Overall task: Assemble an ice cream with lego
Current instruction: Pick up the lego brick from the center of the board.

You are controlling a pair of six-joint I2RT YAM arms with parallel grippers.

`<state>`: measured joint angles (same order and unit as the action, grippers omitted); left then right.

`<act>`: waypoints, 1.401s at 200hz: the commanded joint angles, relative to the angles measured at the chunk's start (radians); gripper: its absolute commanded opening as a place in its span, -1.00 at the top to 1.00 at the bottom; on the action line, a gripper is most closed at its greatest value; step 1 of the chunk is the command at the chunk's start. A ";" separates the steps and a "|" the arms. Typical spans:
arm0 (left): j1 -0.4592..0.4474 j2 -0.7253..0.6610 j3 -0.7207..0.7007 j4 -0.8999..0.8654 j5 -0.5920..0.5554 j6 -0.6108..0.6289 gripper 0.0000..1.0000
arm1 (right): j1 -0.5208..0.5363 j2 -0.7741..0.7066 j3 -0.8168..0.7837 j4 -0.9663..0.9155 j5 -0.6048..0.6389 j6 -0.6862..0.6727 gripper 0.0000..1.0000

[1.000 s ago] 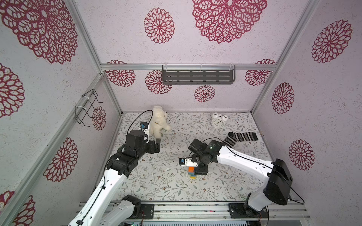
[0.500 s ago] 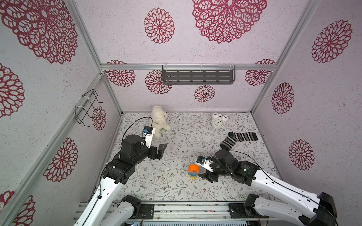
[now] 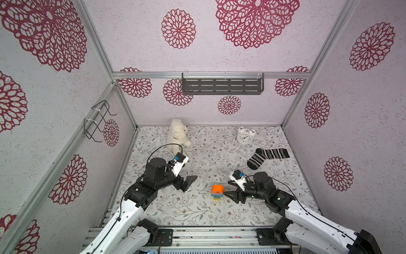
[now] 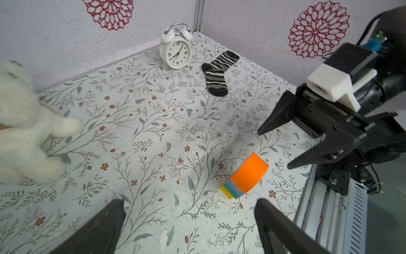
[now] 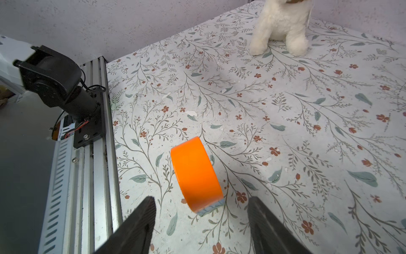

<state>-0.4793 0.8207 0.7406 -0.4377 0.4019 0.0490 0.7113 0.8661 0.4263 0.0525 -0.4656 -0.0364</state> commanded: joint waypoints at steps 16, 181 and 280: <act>-0.082 -0.041 -0.078 0.096 0.010 0.133 -0.95 | -0.006 0.007 -0.056 0.138 -0.007 0.047 -0.43; -0.091 0.035 0.050 0.022 -0.188 -0.063 -0.95 | 0.320 -0.339 -0.316 0.092 0.531 0.306 -0.60; -0.102 0.153 0.040 0.010 -0.599 -0.597 -0.27 | 0.650 0.068 -0.262 0.215 0.980 0.595 0.07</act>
<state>-0.5743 0.9298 0.8417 -0.4686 -0.0834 -0.4015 1.3460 0.8829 0.1463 0.1562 0.3790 0.4484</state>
